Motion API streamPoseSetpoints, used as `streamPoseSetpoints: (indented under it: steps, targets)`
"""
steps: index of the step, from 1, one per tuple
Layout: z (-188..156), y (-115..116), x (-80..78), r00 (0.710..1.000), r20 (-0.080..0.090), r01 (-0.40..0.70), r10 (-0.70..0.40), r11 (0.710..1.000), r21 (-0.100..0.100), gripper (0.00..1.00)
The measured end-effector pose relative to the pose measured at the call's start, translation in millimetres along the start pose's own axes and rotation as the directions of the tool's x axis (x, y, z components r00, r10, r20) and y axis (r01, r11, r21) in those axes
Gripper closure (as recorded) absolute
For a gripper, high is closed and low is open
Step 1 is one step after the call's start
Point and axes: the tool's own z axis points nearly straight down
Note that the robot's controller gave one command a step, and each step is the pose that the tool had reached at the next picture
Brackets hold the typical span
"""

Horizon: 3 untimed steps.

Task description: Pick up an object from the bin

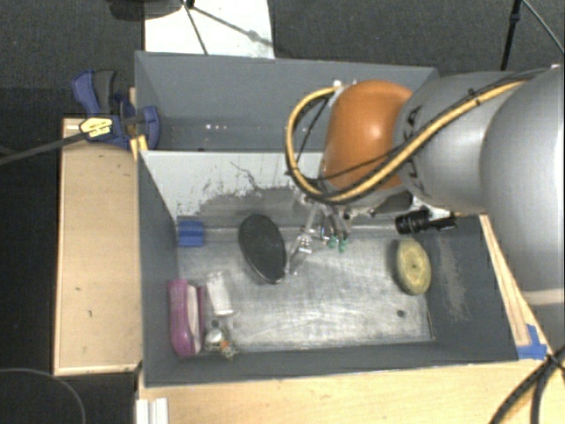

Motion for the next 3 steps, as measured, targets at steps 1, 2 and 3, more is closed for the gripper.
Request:
streamPoseSetpoints:
  steps: [1, 2, 3]
  targets:
    - [66, 48, 58.4, 0.986, -0.004, 0.167, -0.167, 0.986, 0.001, 0.00]
    - [65, 47, 58.0, 0.987, -0.006, 0.163, -0.163, 0.987, 0.001, 1.00]
    - [-68, 32, 41.7, 0.983, 0.002, 0.184, -0.184, 0.983, 0.000, 1.00]
